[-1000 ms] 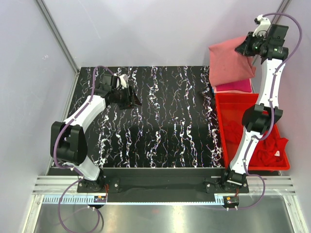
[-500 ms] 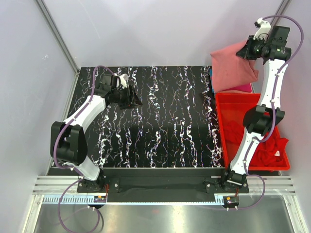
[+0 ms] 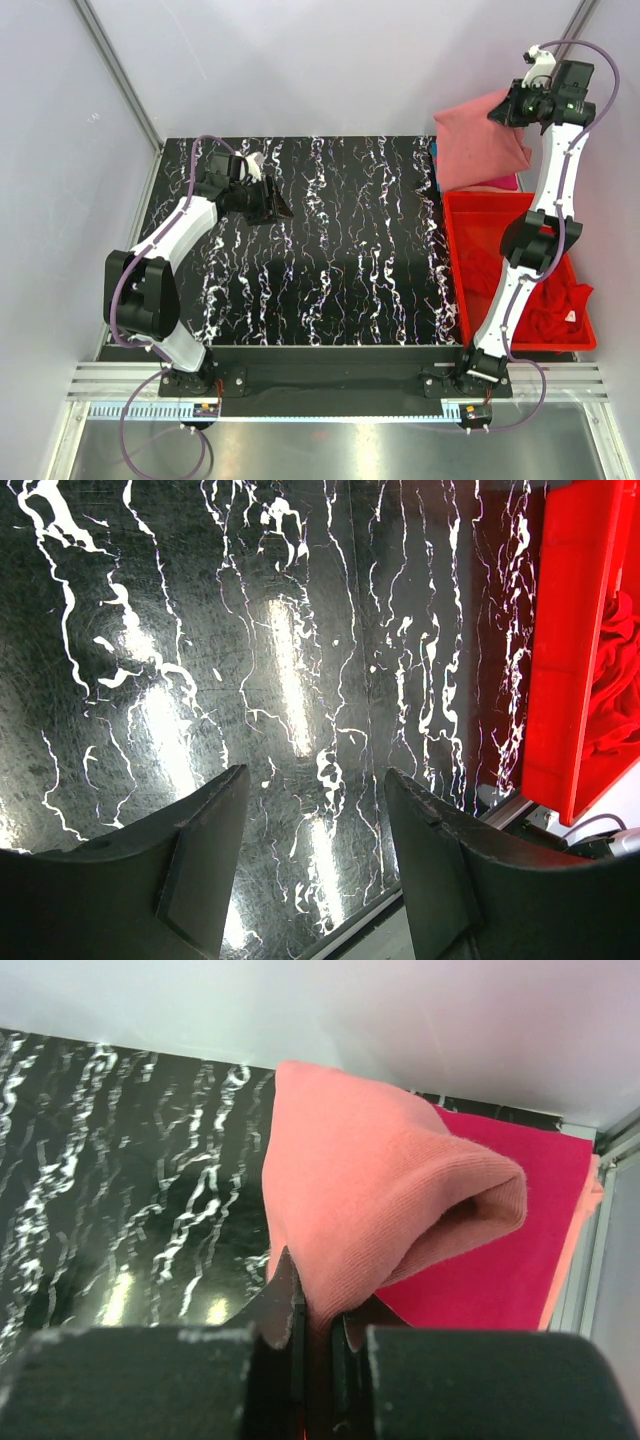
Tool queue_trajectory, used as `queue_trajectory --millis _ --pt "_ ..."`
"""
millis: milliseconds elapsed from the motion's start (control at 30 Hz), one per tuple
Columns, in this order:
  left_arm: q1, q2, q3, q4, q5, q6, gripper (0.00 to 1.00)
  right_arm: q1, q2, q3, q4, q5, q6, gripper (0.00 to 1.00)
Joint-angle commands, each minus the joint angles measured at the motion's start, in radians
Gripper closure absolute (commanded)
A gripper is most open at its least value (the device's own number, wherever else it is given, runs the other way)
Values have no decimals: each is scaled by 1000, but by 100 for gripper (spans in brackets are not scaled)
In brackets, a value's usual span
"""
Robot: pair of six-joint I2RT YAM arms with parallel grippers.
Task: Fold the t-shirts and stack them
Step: Neatly place the folded tshirt to the corner
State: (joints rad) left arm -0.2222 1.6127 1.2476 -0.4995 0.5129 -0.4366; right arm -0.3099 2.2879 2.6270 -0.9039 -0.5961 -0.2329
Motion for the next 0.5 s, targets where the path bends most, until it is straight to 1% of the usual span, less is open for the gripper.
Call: queue_trajectory --millis 0,133,200,233,367,467 --pt "-2 -8 13 29 44 4 38 -31 79 94 63 -31 -9 100" --pt "-2 -11 9 33 45 2 38 -32 172 125 132 41 -28 100" --pt "-2 -19 3 39 45 1 38 -34 192 146 163 67 -29 100" --pt "-2 -19 1 41 45 -1 38 -34 199 139 219 70 -29 100" --pt "-2 -5 -4 42 58 -2 38 -32 225 90 350 94 -28 100" --pt "-6 -1 -7 41 58 -2 38 -34 266 117 378 137 -55 100"
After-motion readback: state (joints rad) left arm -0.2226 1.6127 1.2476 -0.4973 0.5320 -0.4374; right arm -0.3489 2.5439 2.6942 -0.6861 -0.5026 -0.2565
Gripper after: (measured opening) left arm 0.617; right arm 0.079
